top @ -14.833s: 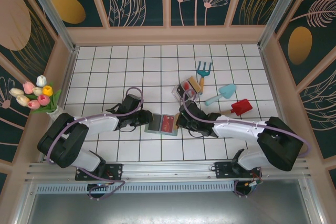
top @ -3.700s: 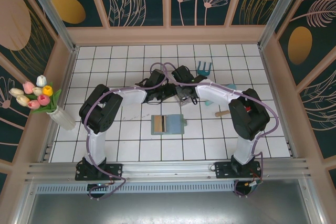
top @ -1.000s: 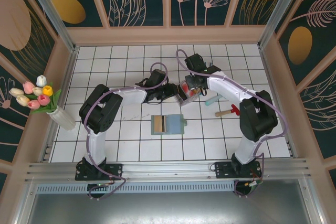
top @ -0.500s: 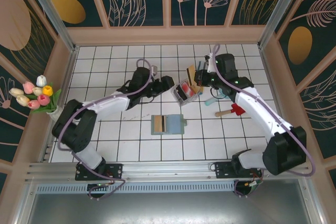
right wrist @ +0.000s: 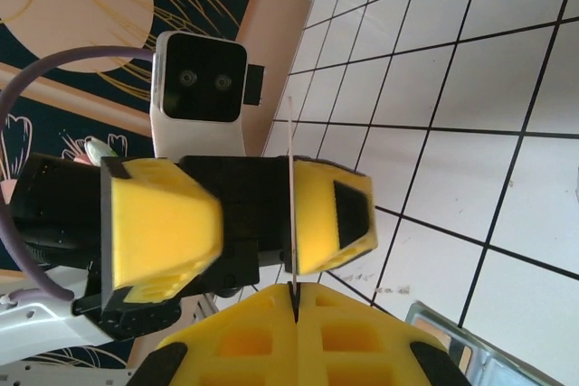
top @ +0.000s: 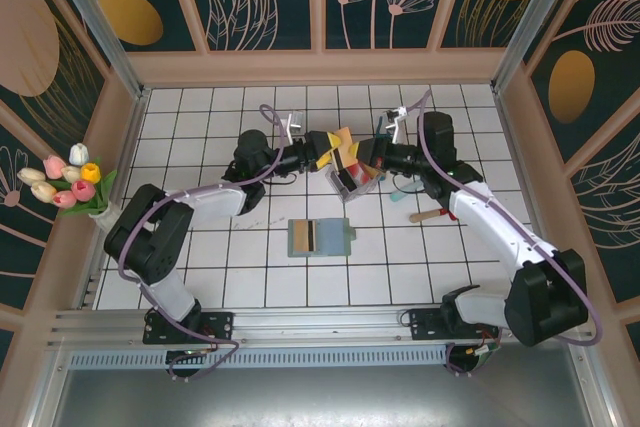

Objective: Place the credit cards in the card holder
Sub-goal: Pick up the credit card from the storage box.

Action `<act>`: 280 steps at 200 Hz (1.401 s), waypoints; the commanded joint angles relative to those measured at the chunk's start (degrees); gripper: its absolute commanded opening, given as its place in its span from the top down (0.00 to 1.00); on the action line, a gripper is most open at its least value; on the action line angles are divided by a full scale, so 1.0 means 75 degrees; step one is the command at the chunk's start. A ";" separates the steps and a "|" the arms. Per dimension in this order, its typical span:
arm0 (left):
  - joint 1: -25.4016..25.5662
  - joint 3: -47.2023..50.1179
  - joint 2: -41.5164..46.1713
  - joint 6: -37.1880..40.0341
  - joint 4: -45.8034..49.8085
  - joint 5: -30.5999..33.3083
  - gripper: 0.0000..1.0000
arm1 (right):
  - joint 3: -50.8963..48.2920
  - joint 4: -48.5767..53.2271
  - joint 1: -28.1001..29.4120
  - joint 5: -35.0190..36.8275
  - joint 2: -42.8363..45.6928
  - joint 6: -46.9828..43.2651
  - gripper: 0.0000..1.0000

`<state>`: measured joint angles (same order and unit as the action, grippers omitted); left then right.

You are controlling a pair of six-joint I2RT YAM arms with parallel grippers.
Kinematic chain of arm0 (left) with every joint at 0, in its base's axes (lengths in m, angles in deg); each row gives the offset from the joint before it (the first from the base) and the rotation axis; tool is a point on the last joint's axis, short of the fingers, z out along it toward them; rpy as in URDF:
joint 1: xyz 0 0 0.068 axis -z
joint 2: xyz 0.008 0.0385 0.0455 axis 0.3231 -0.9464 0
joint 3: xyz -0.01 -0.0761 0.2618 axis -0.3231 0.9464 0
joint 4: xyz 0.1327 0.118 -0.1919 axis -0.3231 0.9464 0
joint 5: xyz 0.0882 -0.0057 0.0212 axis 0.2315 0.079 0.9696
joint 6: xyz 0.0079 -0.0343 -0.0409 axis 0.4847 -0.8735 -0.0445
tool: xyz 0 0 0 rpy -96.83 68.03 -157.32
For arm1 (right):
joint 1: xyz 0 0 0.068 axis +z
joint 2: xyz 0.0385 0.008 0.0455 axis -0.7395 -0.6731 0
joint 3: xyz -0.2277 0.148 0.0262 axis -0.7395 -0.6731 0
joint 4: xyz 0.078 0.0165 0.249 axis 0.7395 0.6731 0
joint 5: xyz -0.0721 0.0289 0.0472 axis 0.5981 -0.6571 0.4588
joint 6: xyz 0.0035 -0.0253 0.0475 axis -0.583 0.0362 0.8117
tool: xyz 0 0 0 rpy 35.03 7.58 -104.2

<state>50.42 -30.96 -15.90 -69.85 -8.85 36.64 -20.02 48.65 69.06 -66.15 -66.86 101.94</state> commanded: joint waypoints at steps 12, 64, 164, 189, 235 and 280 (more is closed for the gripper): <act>0.0011 0.0030 -0.0071 -0.0677 -0.1494 -0.0582 0.65 | -0.0053 -0.0067 -0.0047 0.0208 -0.0231 0.0086 0.96; 0.0012 0.0077 -0.0007 -0.0928 -0.1843 -0.0831 0.77 | -0.0167 0.0133 -0.0270 0.0747 -0.0207 0.0247 0.97; 0.0011 0.0244 -0.0078 -0.1435 -0.2554 -0.0882 0.81 | -0.0358 0.0261 -0.0406 0.0908 -0.0066 0.0380 0.96; 0.0005 0.0349 -0.0007 -0.1396 -0.2485 -0.0844 0.82 | -0.0406 0.0233 -0.0412 0.0835 -0.0014 0.0449 0.97; 0.0012 0.0830 0.0611 -0.0652 -0.1376 -0.0492 0.86 | -0.1049 -0.0479 -0.0200 0.0709 0.0260 0.1078 0.99; 0.0135 0.0921 0.1018 -0.0016 -0.0448 -0.0367 0.75 | -0.1582 -0.1465 0.0462 0.1235 0.0445 0.1972 1.00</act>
<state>50.44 -23.46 -12.14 -74.31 -11.28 33.95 -29.01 41.72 70.56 -62.90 -64.43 111.85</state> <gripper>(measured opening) 0.249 0.059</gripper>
